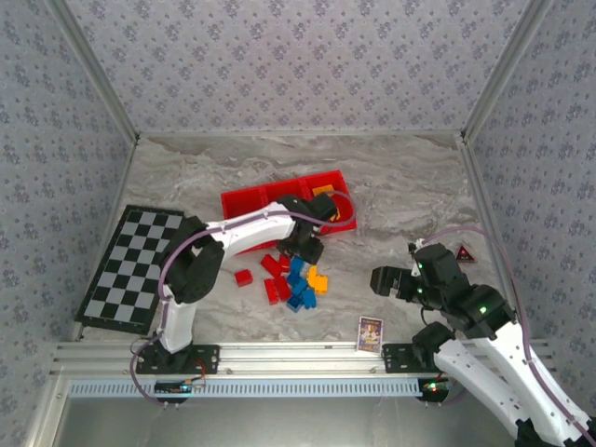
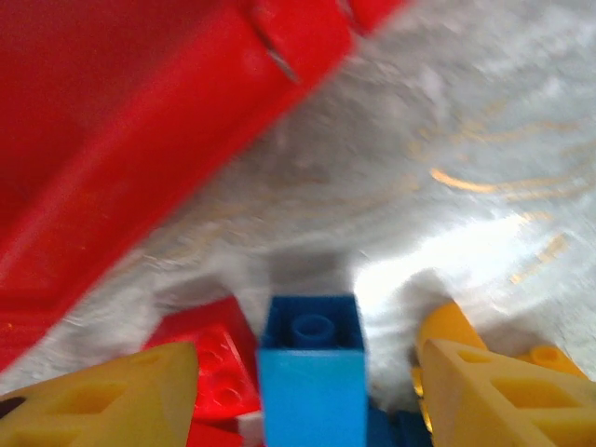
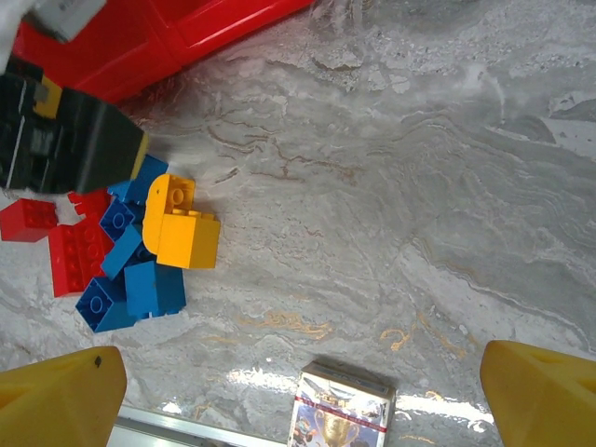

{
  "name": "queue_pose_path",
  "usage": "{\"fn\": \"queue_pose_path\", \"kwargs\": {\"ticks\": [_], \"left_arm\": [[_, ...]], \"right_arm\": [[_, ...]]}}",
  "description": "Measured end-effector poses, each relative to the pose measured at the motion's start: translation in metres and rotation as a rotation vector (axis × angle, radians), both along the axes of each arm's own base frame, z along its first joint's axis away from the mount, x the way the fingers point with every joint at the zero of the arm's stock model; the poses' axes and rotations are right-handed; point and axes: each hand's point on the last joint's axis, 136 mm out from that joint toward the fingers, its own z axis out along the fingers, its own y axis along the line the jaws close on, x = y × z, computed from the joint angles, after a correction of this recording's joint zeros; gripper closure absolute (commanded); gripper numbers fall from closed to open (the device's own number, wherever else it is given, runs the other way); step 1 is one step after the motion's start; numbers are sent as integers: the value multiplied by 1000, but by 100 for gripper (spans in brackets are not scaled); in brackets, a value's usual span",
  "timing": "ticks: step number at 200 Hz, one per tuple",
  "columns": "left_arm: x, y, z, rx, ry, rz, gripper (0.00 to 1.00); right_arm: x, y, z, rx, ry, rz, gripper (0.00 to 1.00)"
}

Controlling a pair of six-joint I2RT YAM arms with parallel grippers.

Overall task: Sort the legos into containers by color
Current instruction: Pick up the lego from the center of the table.

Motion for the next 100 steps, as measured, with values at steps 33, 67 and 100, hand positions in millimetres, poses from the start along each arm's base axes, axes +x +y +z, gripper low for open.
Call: {"fn": "queue_pose_path", "kwargs": {"ticks": [33, 67, 100], "left_arm": [[12, 9, 1, -5, -3, 43, 45], [5, 3, -1, -29, 25, 30, 50], [-6, 10, -12, -19, 64, 25, 50]], "right_arm": [[0, 0, 0, -3, -2, 3, 0], [-1, -2, 4, 0, -35, -6, 0], [1, -11, 7, -22, -72, -42, 0]]}}
